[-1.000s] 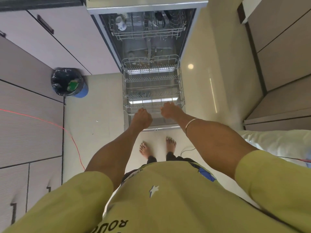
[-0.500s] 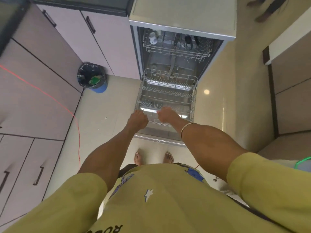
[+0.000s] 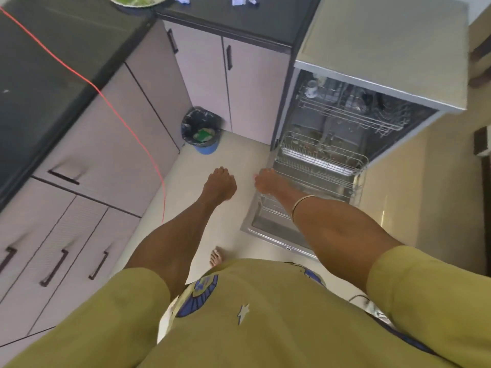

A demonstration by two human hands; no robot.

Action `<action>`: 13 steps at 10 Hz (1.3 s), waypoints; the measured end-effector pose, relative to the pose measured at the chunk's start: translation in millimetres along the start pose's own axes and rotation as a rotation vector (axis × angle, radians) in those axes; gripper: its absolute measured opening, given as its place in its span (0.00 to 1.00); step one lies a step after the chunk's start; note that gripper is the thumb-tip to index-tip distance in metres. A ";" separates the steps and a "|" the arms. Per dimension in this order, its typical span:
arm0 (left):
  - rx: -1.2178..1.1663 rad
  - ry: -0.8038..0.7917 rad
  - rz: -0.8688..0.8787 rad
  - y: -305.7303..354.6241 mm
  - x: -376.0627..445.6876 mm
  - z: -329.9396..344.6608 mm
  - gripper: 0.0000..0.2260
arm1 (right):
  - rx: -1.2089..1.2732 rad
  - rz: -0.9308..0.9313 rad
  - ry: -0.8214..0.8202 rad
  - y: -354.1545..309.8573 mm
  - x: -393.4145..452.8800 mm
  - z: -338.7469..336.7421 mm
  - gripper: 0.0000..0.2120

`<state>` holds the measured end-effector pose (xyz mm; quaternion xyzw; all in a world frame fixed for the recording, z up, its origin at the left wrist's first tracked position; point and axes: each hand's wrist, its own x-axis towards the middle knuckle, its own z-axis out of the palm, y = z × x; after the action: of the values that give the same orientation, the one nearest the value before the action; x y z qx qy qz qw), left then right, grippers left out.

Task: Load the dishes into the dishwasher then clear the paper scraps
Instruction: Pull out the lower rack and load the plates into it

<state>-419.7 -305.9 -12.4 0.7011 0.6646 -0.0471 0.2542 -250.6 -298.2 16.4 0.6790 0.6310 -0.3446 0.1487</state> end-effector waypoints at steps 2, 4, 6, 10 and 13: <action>0.006 0.114 -0.001 -80.3 23.0 -63.9 0.15 | -0.031 -0.023 -0.017 -84.4 61.1 7.3 0.30; 0.013 0.140 -0.040 -131.1 62.5 -104.2 0.15 | -0.125 -0.021 0.030 -117.7 145.8 -1.9 0.31; -0.025 0.111 -0.054 -152.2 128.3 -143.3 0.14 | -0.034 -0.023 0.032 -157.2 140.7 -65.1 0.24; -0.054 0.150 -0.072 -140.5 289.0 -260.5 0.16 | -0.082 -0.067 0.176 -201.1 279.7 -219.2 0.24; -0.094 0.247 0.063 -122.4 400.3 -320.4 0.15 | -0.036 -0.064 0.294 -222.0 361.8 -310.1 0.23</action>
<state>-578.8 190.2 67.6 0.7092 0.6701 0.0789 0.2043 -388.9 207.6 53.6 0.6989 0.6733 -0.2346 0.0560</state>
